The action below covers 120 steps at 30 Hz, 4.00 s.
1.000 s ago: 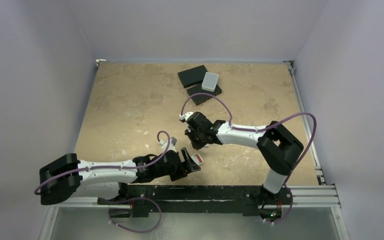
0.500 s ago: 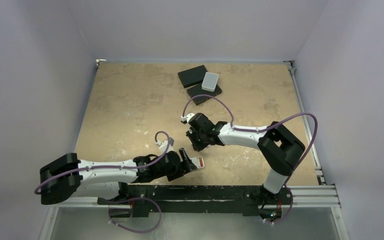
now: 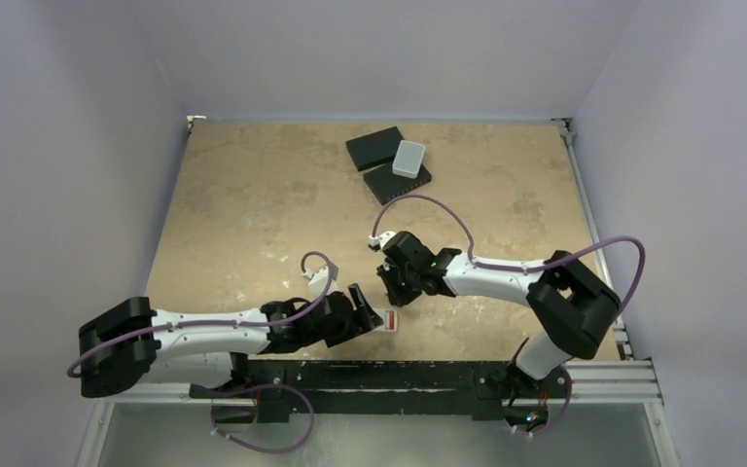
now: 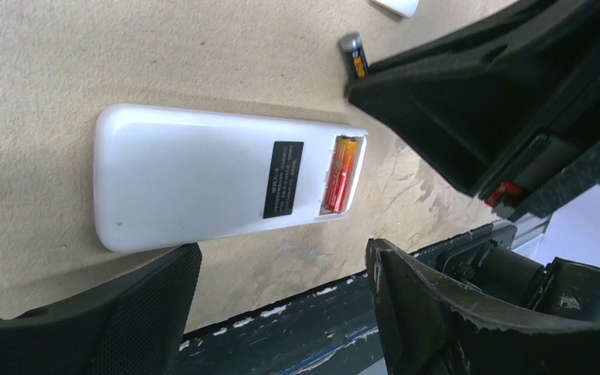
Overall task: Load the batteries into the remote control
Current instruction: Adjust the remote control at the center of the board, then load the battery into the remote control.
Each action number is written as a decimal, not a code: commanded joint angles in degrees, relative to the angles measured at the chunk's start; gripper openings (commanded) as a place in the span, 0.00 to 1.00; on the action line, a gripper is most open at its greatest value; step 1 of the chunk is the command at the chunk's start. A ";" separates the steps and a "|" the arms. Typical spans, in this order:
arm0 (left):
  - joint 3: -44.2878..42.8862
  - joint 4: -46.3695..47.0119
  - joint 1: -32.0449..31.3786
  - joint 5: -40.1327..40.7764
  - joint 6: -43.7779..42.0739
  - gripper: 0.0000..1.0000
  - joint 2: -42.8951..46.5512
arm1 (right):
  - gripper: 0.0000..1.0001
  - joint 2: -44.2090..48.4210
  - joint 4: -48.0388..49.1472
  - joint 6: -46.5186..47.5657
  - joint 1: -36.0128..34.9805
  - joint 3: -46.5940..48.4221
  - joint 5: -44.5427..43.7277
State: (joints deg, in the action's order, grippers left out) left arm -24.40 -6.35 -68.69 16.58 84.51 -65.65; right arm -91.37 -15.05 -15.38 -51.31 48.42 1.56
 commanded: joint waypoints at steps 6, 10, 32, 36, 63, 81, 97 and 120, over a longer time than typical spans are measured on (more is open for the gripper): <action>-3.64 2.66 1.96 0.87 -5.21 0.78 -4.12 | 0.00 6.81 0.98 -4.64 -1.08 -5.79 3.40; -4.02 3.87 3.21 -0.32 -6.73 0.78 -5.54 | 0.00 9.32 1.16 -6.25 -2.49 -7.28 4.12; -10.22 5.45 9.65 -6.10 -19.15 0.77 -12.19 | 0.00 21.58 -2.22 -14.42 -11.71 -11.51 -0.81; -12.36 7.83 9.66 -7.18 -21.21 0.77 -14.68 | 0.02 23.39 -4.10 -13.85 -11.86 -10.91 -1.37; -14.46 -20.60 9.69 2.59 -25.19 0.77 9.58 | 0.03 19.48 -7.08 -4.90 -13.73 -4.18 -0.58; -24.06 -33.25 9.67 3.12 -36.14 0.76 28.97 | 0.06 9.45 -12.42 -0.15 -16.97 5.64 -1.33; -27.68 -32.52 9.71 3.17 -47.97 0.75 35.48 | 0.06 4.95 -19.26 5.01 -21.11 11.06 -7.11; -24.27 -33.64 9.71 4.68 -51.09 0.74 42.04 | 0.08 -4.63 -22.96 7.42 -21.11 16.51 -6.62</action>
State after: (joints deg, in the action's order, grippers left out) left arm -49.41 -40.42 -59.24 20.29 34.76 -25.02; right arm -95.81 -37.19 -8.91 -72.31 62.39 -4.99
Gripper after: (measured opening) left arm 0.746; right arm 0.168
